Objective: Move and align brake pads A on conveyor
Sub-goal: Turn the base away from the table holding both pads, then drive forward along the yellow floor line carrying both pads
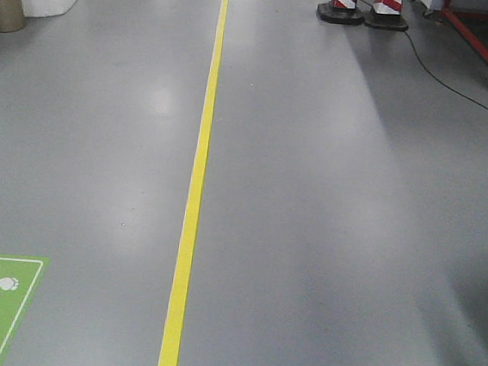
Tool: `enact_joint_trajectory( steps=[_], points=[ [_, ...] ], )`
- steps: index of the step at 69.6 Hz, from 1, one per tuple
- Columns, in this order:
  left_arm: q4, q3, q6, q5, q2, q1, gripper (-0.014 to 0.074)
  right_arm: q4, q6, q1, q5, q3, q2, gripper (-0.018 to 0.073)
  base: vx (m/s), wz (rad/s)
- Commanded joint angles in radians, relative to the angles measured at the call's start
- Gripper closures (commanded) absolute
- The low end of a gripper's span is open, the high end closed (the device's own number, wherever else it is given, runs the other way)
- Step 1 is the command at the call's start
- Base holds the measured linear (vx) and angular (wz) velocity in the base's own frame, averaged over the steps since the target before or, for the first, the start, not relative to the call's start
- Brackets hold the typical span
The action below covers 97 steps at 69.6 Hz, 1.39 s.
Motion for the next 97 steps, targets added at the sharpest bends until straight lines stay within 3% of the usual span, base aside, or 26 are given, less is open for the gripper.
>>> enact_joint_trajectory(
  steps=[1,42,97],
  points=[
    [0.009,-0.021,-0.007,-0.036,-0.003,-0.006,0.0603,-0.008,-0.004,0.0,-0.081,-0.026,0.0,0.0567,0.1,0.0],
    [0.009,-0.021,-0.007,-0.01,-0.003,-0.006,0.0603,-0.009,-0.004,0.0,-0.081,-0.026,0.0,0.0567,0.21,0.1],
    [0.009,-0.021,-0.007,-0.01,-0.003,-0.006,0.0603,-0.008,-0.004,0.0,-0.081,-0.026,0.0,0.0567,0.41,-0.01]
  ],
)
